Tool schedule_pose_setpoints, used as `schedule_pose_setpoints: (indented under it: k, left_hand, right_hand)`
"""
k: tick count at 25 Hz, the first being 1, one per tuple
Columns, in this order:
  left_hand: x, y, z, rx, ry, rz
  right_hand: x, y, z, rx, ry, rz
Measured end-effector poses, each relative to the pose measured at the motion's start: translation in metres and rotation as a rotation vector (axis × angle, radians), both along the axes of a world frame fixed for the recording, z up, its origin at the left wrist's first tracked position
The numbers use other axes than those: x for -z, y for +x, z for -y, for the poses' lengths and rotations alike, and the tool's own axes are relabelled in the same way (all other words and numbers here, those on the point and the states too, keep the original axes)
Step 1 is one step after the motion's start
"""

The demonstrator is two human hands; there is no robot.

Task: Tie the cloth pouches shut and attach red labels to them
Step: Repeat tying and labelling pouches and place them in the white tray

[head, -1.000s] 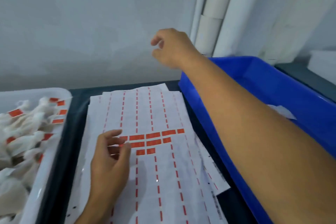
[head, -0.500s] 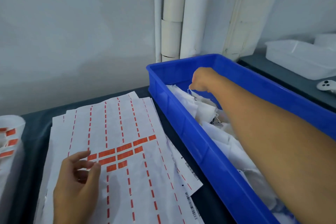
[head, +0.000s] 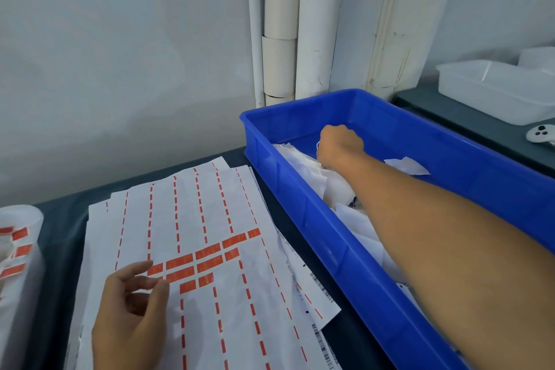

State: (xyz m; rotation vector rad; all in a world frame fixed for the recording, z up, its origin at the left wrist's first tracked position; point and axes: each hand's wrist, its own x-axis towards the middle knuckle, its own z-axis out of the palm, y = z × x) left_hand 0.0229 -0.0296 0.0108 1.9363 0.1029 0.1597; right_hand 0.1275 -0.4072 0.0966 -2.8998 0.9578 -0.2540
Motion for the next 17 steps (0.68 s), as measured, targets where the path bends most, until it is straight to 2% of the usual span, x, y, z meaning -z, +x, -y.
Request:
schedule_pose_setpoints:
  k: [6,10,12,14,17]
  left_hand:
    - [0.002,0.0,0.0,-0.035,0.008,0.026]
    - [0.003,-0.002,0.0,-0.037,0.01,0.025]
    - [0.0,-0.004,-0.001,-0.029,-0.004,0.032]
    - [-0.002,-0.004,-0.001,-0.028,-0.024,0.051]
    - [-0.007,-0.009,-0.001,0.0,-0.087,0.092]
  right_hand:
    - [-0.032,0.002,-0.002,0.013,-0.034,0.178]
    - [-0.089,0.0,-0.04,-0.183,0.024,0.544]
    - [-0.127,-0.003,-0.073,-0.289,0.08,0.637]
    - [-0.16,-0.01,-0.108,-0.41,0.133,0.607]
    - [-0.174,-0.022,-0.161,-0.619,0.364,0.431]
